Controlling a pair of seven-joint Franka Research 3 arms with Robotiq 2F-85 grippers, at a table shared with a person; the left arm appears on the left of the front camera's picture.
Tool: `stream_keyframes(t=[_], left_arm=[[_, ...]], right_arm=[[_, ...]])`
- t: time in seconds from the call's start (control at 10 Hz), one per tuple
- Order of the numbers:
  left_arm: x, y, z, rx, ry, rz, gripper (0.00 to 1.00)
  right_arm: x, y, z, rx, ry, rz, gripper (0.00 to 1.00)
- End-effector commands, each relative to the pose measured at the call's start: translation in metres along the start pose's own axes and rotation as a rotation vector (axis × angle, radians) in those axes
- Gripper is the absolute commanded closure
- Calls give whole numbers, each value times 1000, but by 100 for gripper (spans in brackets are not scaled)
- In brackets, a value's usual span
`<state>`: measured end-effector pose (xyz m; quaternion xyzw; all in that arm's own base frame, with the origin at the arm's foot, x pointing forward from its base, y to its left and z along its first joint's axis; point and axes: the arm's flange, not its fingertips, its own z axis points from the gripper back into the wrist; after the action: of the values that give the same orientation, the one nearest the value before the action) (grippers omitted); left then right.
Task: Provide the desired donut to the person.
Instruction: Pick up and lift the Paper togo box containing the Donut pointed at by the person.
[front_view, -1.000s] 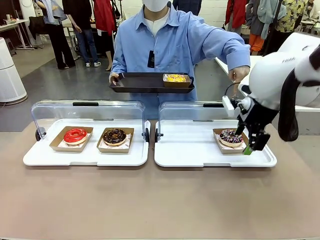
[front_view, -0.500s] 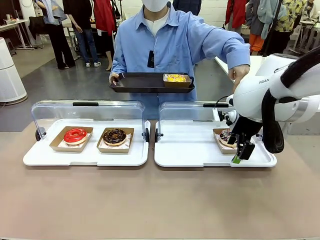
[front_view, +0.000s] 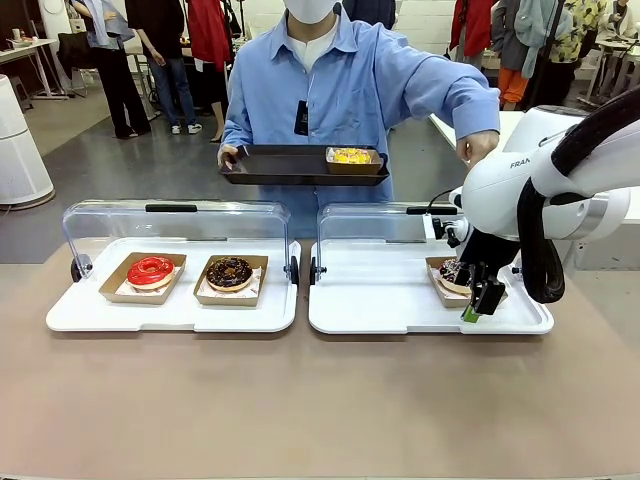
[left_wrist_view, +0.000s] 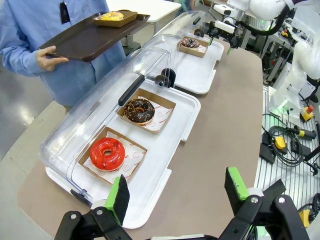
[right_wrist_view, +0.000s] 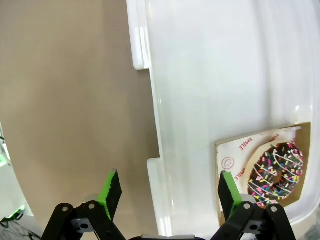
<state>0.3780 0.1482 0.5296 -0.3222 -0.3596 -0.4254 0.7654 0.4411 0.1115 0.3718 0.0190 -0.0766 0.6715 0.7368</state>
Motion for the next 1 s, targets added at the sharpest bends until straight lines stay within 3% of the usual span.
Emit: stream_keyframes(t=[0.0,0.4,0.9], left_arm=[[1,0,1,-3,-22,-8,0],[1,0,1,-3,-22,-8,0],[1,0,1,-3,-22,-8,0]], right_arm=[[-3,5,-1,7,-15,13,0],[5,-18,-11,10,45,47,0],[5,-42,-26,11,34,60,0]])
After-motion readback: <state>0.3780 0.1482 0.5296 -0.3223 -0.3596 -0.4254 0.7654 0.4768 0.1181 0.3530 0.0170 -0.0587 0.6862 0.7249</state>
